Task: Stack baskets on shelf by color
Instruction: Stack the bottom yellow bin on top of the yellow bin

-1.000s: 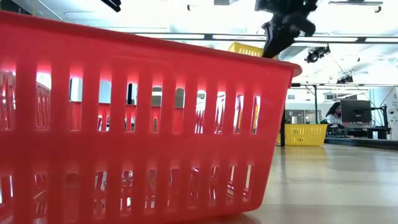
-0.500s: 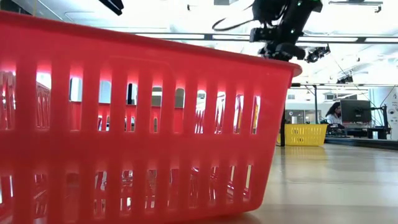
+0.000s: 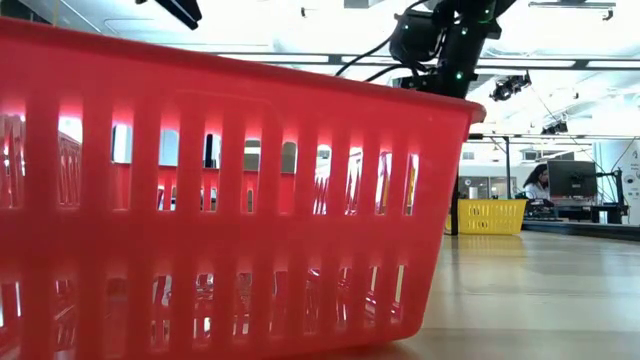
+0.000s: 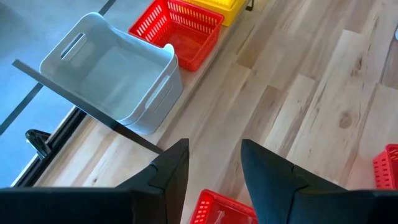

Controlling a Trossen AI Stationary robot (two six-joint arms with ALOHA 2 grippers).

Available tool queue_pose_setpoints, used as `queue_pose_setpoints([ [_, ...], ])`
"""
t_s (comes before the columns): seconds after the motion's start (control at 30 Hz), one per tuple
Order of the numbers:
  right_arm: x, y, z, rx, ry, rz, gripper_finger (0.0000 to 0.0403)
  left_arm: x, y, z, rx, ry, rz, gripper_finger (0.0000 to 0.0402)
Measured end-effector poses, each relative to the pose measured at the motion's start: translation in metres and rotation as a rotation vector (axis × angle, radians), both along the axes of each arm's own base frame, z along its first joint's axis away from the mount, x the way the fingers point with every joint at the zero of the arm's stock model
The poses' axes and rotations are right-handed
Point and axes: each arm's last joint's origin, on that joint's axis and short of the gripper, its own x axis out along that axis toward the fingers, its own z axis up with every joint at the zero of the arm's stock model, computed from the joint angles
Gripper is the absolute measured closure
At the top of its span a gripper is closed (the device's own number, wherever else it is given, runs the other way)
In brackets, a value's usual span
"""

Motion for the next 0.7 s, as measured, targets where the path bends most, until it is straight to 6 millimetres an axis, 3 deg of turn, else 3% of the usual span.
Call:
queue_pose_setpoints([
  [0.4,-0.0002,-0.0026,0.0003,0.014,-0.023,-0.039,0.0398,0.0003,-0.0017,-0.0008,-0.056,0.006,-0.033,0.0266],
  [0.7,0.0006,-0.0020,0.0023,0.010,-0.040,-0.098,0.0305,-0.0002,-0.0028,-0.0017,-0.094,0.018,-0.055,0.0266],
])
